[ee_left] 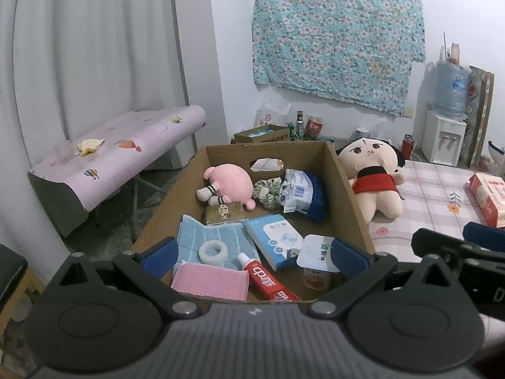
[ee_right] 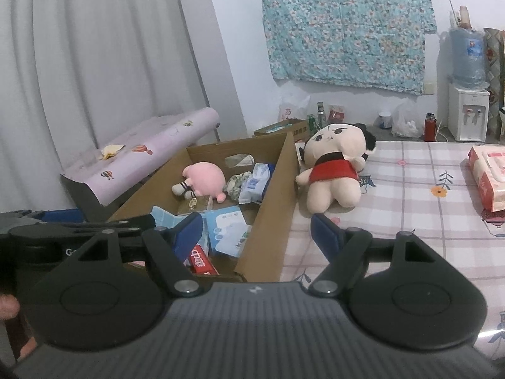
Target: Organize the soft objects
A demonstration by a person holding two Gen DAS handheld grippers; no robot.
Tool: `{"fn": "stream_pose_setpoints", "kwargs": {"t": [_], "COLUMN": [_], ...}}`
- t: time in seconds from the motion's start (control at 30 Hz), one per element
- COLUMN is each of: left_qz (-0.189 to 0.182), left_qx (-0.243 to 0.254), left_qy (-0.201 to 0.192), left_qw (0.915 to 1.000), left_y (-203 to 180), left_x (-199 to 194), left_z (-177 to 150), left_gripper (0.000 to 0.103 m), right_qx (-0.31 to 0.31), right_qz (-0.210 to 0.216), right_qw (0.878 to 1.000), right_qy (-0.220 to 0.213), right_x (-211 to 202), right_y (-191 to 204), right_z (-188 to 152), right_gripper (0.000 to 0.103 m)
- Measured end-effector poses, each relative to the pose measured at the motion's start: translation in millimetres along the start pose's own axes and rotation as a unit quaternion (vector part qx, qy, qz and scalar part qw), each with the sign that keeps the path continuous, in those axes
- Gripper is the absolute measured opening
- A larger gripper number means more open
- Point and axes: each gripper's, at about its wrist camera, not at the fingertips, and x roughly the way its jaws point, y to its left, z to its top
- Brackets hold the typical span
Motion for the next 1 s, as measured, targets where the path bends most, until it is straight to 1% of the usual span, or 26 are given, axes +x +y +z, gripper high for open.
{"fn": "stream_pose_setpoints", "kwargs": {"t": [0.2, 0.3, 0.37, 0.47, 0.53, 0.7, 0.9, 1.0], "left_qz": [0.004, 0.009, 0.006, -0.001, -0.002, 0.009, 0.014, 0.025], "left_qx": [0.001, 0.004, -0.001, -0.008, -0.004, -0.007, -0.002, 0.010], "left_qy": [0.013, 0.006, 0.002, 0.007, 0.008, 0.006, 0.001, 0.013], "left_qw": [0.9999, 0.9999, 1.0000, 0.9999, 1.0000, 0.9999, 0.9999, 0.9996], "left_y": [-1, 0, 1, 4, 5, 5, 3, -1], "left_x": [4, 2, 2, 3, 3, 3, -4, 1], "left_z": [-1, -1, -1, -2, -2, -1, -4, -4], "left_gripper": [0.103, 0.103, 0.103, 0.103, 0.103, 0.103, 0.103, 0.103], "right_qx": [0.001, 0.001, 0.000, -0.002, -0.001, 0.001, -0.004, -0.005], "right_qz": [-0.001, -0.003, -0.008, -0.025, -0.030, -0.018, -0.009, -0.010], "right_qw": [1.000, 1.000, 1.000, 1.000, 1.000, 1.000, 1.000, 1.000], "right_qy": [0.009, 0.009, 0.011, 0.015, 0.009, 0.010, 0.011, 0.009], "right_x": [8, 9, 11, 13, 10, 13, 12, 11], "right_y": [-1, -2, -3, -3, -5, -6, -2, 1], "right_z": [-2, -1, -1, 0, 0, -1, -3, -3], "right_gripper": [0.076, 0.076, 0.076, 0.076, 0.076, 0.076, 0.076, 0.076]}}
